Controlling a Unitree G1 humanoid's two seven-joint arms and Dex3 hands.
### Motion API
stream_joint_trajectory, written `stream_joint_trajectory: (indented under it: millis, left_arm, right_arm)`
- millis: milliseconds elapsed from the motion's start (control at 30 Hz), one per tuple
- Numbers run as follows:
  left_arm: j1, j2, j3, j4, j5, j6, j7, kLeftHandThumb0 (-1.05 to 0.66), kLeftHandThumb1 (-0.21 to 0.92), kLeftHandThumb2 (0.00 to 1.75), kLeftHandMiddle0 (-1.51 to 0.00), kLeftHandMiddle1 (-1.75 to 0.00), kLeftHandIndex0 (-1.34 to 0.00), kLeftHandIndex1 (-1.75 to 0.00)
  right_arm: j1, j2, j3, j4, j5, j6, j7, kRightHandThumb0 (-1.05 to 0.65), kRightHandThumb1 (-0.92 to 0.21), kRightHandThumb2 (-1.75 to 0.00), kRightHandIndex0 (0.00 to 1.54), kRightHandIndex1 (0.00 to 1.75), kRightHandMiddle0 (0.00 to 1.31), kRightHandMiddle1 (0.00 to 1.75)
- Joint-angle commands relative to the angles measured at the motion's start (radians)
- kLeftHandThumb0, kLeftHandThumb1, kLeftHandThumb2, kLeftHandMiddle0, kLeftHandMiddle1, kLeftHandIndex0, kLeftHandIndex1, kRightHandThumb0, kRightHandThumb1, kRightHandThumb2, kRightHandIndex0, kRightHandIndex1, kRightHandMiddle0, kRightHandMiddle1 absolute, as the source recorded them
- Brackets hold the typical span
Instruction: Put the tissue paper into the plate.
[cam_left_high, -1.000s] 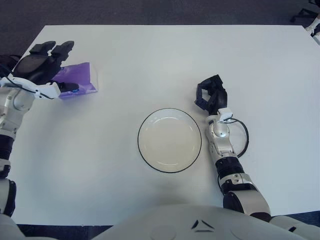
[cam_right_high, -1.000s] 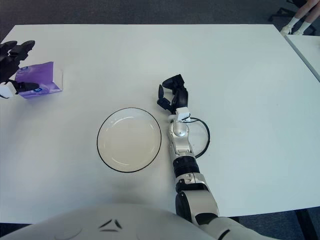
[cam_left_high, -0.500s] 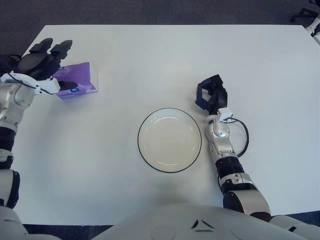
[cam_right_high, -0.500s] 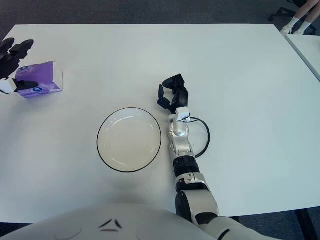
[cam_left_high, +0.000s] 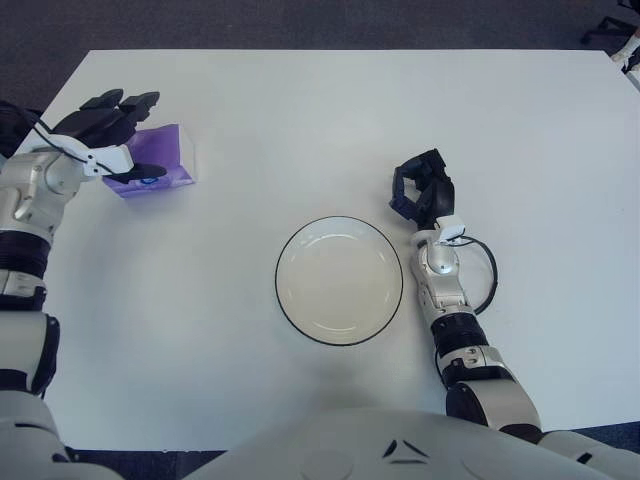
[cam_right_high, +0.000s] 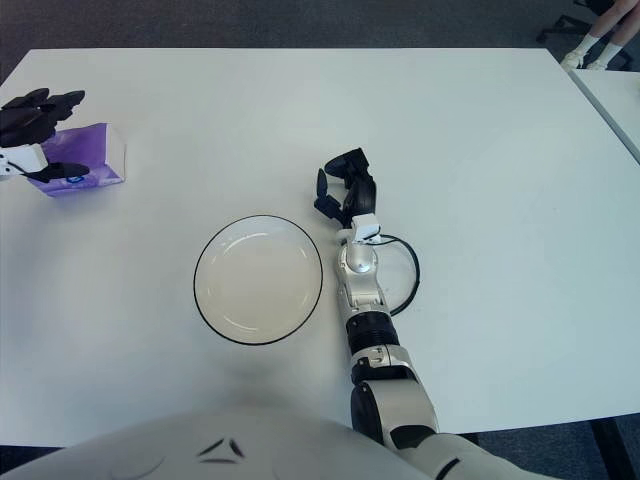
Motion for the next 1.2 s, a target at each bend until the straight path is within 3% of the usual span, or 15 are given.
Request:
stream_joint_trajectory:
  millis: [0,200,633,933,1167]
  left_arm:
    - [-0.047,-0.006,-0.023,0.025,0.003,0.025,-0.041,-1.05,0.60,0.54,0.00,0.00,0.00,0.00]
    - [-0.112,-0.020,-0.060,0.016,0.030,0.063,-0.071,-1.05,0.62,0.53,0.00,0.00,0.00,0.00]
    - [-0.127,-0.026,-0.068,-0.020,-0.004,0.046,-0.137,-1.05,0.76,0.41,0.00,0.00,0.00,0.00]
    - [-0.134,-0.056,-0.082,-0.052,-0.009,0.113,-0.227,-1.05,0.77,0.39,0.00,0.00,0.00,0.00]
    - [-0.127,-0.099,-0.086,-0.001,-0.036,0.144,-0.266,-0.98,0.73,0.38,0.00,0.00,0.00,0.00]
  right_arm:
    - [0.119,0.005,-0.017,0.109,0.017,0.040,-0.008,-0.40,-0.58,-0.99,0.62,1.39,0.41,1.75]
    - [0.120,0.009,-0.018,0.107,0.021,0.043,-0.006,-0.40,-0.58,-1.00,0.62,1.39,0.41,1.75]
    - [0.122,0.015,-0.020,0.109,0.020,0.034,-0.010,-0.40,-0.57,-1.00,0.63,1.39,0.41,1.75]
    - [0.128,0.016,-0.017,0.101,0.015,0.038,-0.016,-0.40,-0.57,-1.01,0.63,1.39,0.41,1.75]
    - [0.134,0.019,-0.022,0.092,0.025,0.041,-0.011,-0.40,-0.57,-1.00,0.63,1.39,0.41,1.75]
